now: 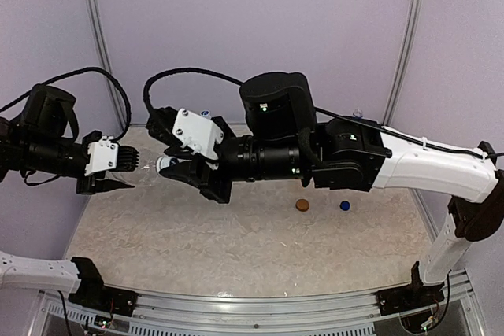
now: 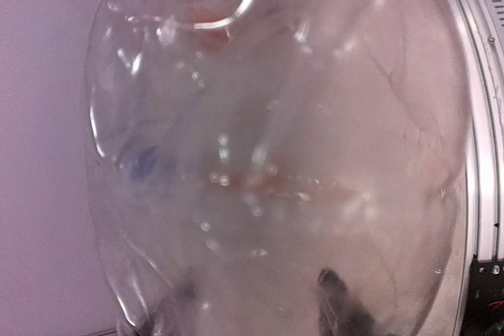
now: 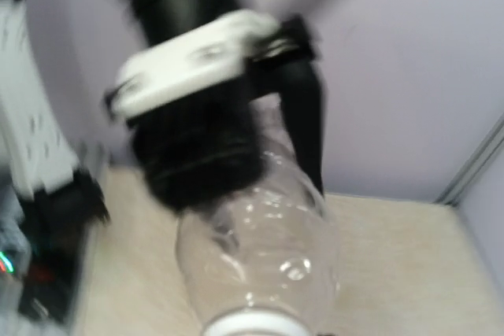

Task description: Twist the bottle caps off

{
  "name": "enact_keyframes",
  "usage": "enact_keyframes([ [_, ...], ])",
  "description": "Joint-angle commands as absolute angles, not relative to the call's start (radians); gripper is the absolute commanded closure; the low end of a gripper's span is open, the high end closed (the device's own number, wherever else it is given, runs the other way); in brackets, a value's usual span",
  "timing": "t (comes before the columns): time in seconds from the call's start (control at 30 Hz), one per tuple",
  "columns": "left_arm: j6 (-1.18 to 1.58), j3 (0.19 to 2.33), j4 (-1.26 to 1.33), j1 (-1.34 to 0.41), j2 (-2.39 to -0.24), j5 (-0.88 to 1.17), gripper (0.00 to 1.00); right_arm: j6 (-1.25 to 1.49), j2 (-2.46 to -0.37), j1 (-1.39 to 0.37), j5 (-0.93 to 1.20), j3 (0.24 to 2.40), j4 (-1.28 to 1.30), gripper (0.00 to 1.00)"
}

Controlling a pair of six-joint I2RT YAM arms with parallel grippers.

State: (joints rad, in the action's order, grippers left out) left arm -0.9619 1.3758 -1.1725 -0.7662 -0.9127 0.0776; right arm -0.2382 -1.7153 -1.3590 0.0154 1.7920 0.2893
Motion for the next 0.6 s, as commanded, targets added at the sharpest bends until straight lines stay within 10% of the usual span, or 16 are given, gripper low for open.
enact_keyframes([
  [0.0,-0.920,1.439,-1.361,-0.777,-0.931,0.376,0.76,-0.727,-1.797,-1.481,-0.339,1.816,0.479,1.00],
  [0.57,-0.924,1.400,-1.356,-0.792,-0.925,0.352,0.77,-1.259,-1.783,-1.561,-0.686,1.660,0.053,0.95],
])
